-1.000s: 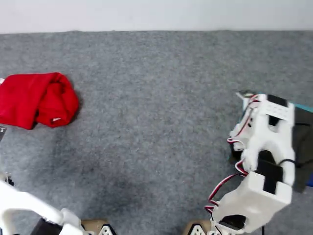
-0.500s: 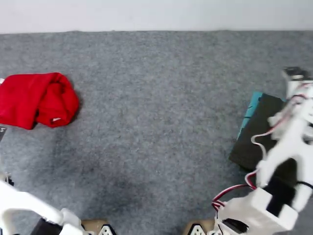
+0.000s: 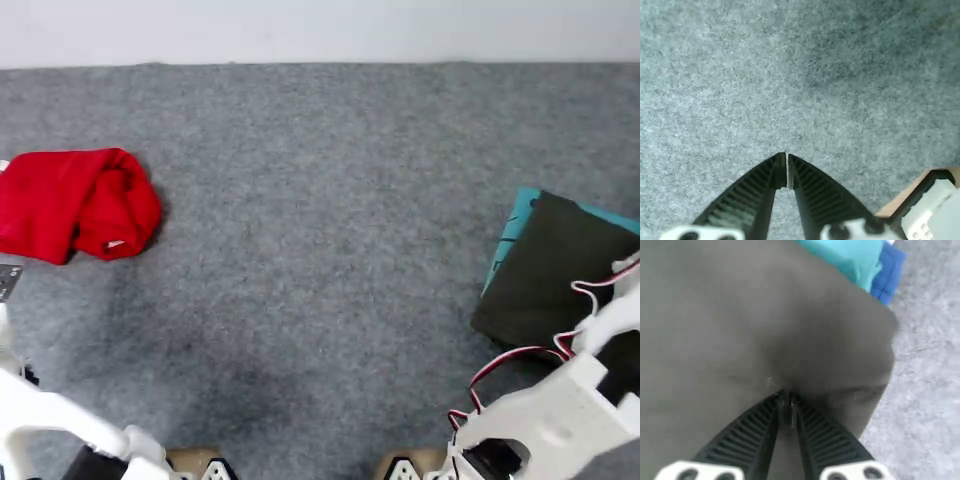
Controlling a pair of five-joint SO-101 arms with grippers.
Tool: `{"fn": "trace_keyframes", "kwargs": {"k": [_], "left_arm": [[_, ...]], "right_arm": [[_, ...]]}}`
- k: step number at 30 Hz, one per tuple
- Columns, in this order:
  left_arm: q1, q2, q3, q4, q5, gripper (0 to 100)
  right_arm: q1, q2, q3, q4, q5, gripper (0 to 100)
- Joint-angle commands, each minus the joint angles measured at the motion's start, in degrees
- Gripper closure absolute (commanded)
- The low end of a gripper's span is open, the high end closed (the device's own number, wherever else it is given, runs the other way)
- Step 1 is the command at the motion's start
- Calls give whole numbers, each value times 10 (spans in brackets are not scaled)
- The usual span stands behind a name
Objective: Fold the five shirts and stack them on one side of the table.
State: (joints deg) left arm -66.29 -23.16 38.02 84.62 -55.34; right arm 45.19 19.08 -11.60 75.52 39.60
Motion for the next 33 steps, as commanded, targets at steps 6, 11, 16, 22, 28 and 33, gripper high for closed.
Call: {"fn": "trace_keyframes", "kwargs": {"k": [6,11,16,22,28,33], "left_arm": [[36,-29,-46,48,24,984],[101,-53,-118,64,113,979],[208,-25,-153,59,156,889],[331,65,-190,0,241,829],[426,198,-317,-10,307,792],[439,333,-426,-25,310,795]], "right_arm": [[-48,-114,-100,169,2,989],[-101,-133,-101,266,1,989],[-133,-149,-87,273,-72,989],[-194,-174,-14,273,-132,989],[-246,-225,114,273,-170,989],[-260,-263,206,272,-169,989]]}}
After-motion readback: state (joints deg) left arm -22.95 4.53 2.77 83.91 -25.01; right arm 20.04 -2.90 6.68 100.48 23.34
